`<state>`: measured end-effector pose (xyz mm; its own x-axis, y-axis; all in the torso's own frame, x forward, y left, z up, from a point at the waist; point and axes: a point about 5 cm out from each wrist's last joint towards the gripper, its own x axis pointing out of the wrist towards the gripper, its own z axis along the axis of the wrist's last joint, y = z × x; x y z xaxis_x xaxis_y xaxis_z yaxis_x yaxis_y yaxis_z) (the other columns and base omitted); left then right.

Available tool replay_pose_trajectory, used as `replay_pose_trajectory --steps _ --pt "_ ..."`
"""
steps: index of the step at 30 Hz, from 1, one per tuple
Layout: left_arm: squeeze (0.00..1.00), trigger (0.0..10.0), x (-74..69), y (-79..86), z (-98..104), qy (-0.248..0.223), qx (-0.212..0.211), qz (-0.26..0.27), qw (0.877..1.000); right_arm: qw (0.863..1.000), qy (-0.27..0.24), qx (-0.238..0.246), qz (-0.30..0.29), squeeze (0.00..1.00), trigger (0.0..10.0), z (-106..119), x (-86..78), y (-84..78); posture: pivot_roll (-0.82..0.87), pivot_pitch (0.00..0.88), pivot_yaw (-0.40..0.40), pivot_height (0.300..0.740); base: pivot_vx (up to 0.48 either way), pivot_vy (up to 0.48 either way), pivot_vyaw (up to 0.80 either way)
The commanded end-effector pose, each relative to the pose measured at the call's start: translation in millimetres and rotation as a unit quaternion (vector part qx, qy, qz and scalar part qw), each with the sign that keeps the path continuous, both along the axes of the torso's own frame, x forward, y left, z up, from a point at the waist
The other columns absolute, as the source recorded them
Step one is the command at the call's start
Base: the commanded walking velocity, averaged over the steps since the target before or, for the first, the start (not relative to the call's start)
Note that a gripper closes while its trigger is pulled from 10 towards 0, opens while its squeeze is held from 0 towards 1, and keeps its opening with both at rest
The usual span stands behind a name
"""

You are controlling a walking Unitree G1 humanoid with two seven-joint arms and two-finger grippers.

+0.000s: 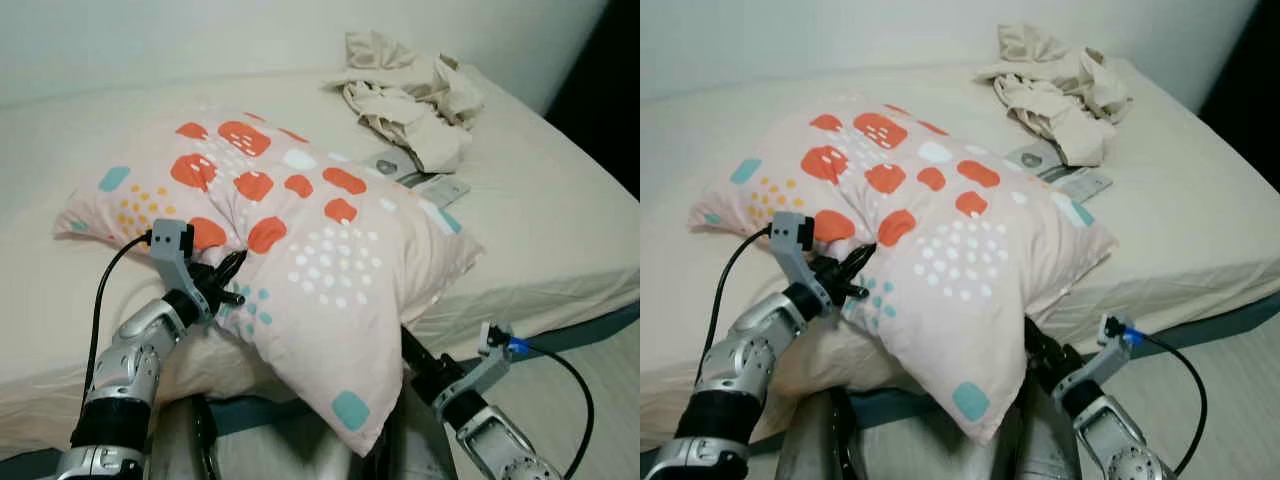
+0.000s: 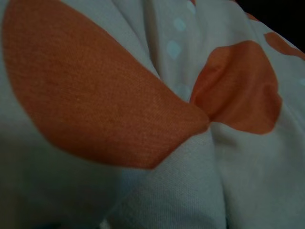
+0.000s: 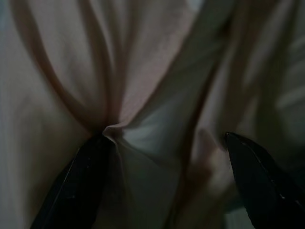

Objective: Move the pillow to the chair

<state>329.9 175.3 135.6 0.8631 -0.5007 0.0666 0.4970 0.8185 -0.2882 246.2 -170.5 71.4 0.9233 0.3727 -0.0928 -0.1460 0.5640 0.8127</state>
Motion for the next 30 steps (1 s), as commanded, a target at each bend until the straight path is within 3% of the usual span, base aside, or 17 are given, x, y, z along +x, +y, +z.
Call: replay_pose_trajectory --steps 1,9,16,17,18,30 --pt "0.0 0.0 -1.5 -11.0 -5 0.01 0.011 -0.027 1.0 1.0 -0.01 0.008 0.01 0.0 10.0 8 8.6 10.3 -0.01 0.212 0.018 0.412 0.0 0.0 0.0" --pt "0.0 0.0 0.8 -19.0 -4 0.007 0.008 -0.032 0.999 0.997 -0.058 0.031 0.032 0.0 10.0 33 31.4 22.0 -0.01 0.206 0.018 0.412 0.0 0.0 0.0" --pt "0.0 0.0 -0.8 -23.8 -4 0.005 0.007 -0.035 0.999 0.991 -0.078 0.016 0.108 0.0 10.0 38 29.0 38.4 -0.01 0.197 0.013 0.412 0.0 0.0 0.0" --pt "0.0 0.0 -1.0 -24.0 -4 0.005 0.006 -0.035 0.999 0.99 -0.077 0.016 0.113 0.0 4.2 37 28.1 40.3 -0.01 0.196 0.012 0.412 0.0 0.0 0.0" --pt "0.0 0.0 -1.4 -23.9 -5 0.006 0.006 -0.033 0.999 0.99 -0.078 0.021 0.119 0.0 0.0 37 26.0 43.3 0.0 0.191 0.01 0.412 0.0 0.0 0.0" --pt "0.0 0.0 -4.2 -27.2 -7 0.007 0.005 -0.034 0.999 0.99 -0.086 -0.003 0.114 0.0 0.0 36 26.7 43.0 -0.01 0.175 0.013 0.412 0.0 0.0 0.0"
